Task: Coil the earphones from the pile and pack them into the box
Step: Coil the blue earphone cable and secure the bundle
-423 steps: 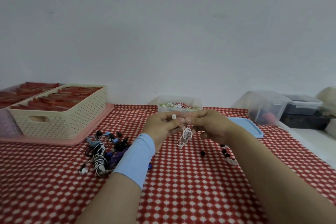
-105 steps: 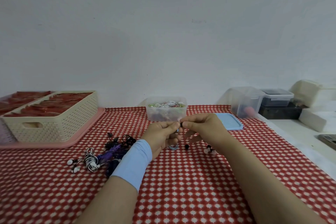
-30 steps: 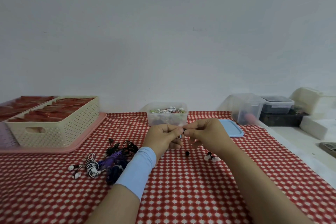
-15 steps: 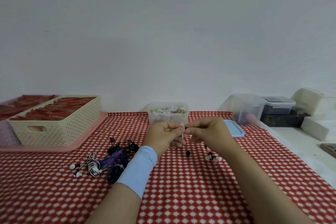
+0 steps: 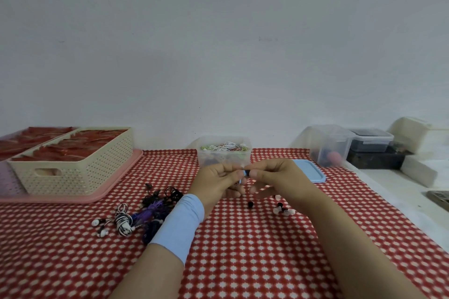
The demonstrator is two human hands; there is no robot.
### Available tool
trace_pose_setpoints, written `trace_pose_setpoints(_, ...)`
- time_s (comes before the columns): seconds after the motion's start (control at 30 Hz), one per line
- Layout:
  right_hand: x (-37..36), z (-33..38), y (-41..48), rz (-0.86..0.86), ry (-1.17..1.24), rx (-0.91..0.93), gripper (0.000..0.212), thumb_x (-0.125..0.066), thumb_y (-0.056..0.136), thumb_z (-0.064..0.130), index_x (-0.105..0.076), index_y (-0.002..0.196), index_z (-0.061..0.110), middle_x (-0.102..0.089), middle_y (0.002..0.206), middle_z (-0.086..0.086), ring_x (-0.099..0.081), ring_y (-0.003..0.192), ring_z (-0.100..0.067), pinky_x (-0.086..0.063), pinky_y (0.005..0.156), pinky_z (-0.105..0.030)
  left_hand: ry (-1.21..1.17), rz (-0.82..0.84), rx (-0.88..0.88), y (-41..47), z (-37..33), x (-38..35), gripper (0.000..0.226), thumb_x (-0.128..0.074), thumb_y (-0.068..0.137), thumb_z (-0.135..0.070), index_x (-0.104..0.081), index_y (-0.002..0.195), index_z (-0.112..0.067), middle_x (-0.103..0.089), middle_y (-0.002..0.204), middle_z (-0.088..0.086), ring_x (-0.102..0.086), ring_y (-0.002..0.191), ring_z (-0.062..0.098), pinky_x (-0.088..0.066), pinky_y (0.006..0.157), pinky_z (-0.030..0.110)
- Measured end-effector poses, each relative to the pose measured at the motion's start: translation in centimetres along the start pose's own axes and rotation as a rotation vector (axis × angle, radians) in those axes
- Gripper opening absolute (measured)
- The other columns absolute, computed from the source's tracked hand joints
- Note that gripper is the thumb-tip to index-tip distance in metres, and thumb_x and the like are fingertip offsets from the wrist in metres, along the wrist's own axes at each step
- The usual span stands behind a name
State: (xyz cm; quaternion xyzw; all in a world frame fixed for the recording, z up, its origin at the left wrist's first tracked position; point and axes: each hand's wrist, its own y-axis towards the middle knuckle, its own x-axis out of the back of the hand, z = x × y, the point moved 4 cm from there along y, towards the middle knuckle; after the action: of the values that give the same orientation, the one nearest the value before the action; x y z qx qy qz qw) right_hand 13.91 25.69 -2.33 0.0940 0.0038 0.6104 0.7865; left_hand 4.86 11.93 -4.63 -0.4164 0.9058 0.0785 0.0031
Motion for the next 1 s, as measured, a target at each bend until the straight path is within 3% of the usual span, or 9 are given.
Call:
trace_pose_setpoints(0.07, 0.3, -0.2, 0.0, 0.032, 0.021, -0.045, 0.013, -0.073, 0.086, 0.008, -0.080, 0.097, 0.009, -0.076, 0.089, -0.015, -0.070, 0.073, -0.020, -0.060, 0.070, -0.036, -0.014, 0.042, 0.021, -0.1, 0.0, 0.0, 0.012, -0.063, 0.093, -0.007, -0.071, 0.101, -0.005, -0.071, 0.075, 0.006, -0.065, 0.059, 0.013, -0.055, 0.057, 0.021)
trace_pose_setpoints(0.2, 0.4, -0.5, 0.0, 0.111, 0.049, -0.114, 0.031, -0.079, 0.070, 0.020, -0.079, 0.097, 0.005, -0.074, 0.085, -0.014, -0.068, 0.074, -0.020, -0.058, 0.069, -0.036, -0.045, 0.104, 0.068, -0.3, 0.0, -0.2, 0.009, -0.062, 0.091, -0.009, -0.070, 0.096, -0.007, -0.070, 0.072, 0.004, -0.063, 0.055, 0.010, -0.052, 0.052, 0.018)
trace_pose_setpoints(0.43, 0.0, -0.8, -0.1, 0.205, 0.023, -0.185, 0.017, -0.077, 0.071, 0.021, -0.079, 0.085, 0.012, -0.075, 0.084, -0.011, -0.071, 0.077, -0.018, -0.059, 0.071, -0.034, -0.041, 0.198, 0.116, -0.6, 0.0, -0.5, 0.020, -0.069, 0.075, -0.017, -0.070, 0.090, -0.005, -0.070, 0.071, 0.006, -0.062, 0.052, 0.009, -0.052, 0.052, 0.018)
trace_pose_setpoints(0.57, 0.0, -0.9, -0.2, 0.217, 0.018, -0.191, 0.019, -0.076, 0.071, 0.026, -0.081, 0.085, 0.014, -0.076, 0.089, -0.010, -0.071, 0.078, -0.017, -0.059, 0.071, -0.033, -0.043, 0.215, 0.117, -0.6, 0.1, -0.3, 0.004, -0.066, 0.083, -0.009, -0.069, 0.082, -0.007, -0.070, 0.069, 0.006, -0.061, 0.050, 0.009, -0.051, 0.050, 0.017)
trace_pose_setpoints(0.67, -0.1, -1.1, 0.0, 0.210, 0.007, -0.194, 0.018, -0.077, 0.072, 0.027, -0.080, 0.084, 0.014, -0.075, 0.086, -0.009, -0.070, 0.075, -0.015, -0.059, 0.071, -0.033, -0.056, 0.215, 0.114, -0.6, 0.1, -0.3, 0.012, -0.063, 0.087, -0.006, -0.070, 0.077, -0.008, -0.069, 0.068, 0.006, -0.061, 0.051, 0.008, -0.051, 0.050, 0.017)
trace_pose_setpoints(0.8, -0.3, -1.1, 0.0, 0.204, 0.012, -0.196, 0.013, -0.076, 0.072, 0.026, -0.080, 0.079, 0.016, -0.074, 0.080, -0.006, -0.068, 0.071, -0.013, -0.058, 0.069, -0.032, -0.108, 0.212, 0.136, -0.7, 0.2, -0.5, 0.009, -0.068, 0.077, -0.012, -0.073, 0.070, -0.012, -0.068, 0.067, 0.007, -0.060, 0.050, 0.008, -0.051, 0.049, 0.016)
trace_pose_setpoints(1.0, -0.3, -1.2, 0.3, 0.112, 0.071, -0.125, 0.019, -0.078, 0.075, 0.016, -0.078, 0.090, 0.007, -0.073, 0.082, -0.013, -0.066, 0.068, -0.017, -0.057, 0.067, -0.033, -0.156, 0.186, 0.144, -0.4, 0.5, -0.2, 0.018, -0.067, 0.076, -0.016, -0.071, 0.089, -0.003, -0.068, 0.072, 0.007, -0.061, 0.055, 0.008, -0.053, 0.054, 0.016)
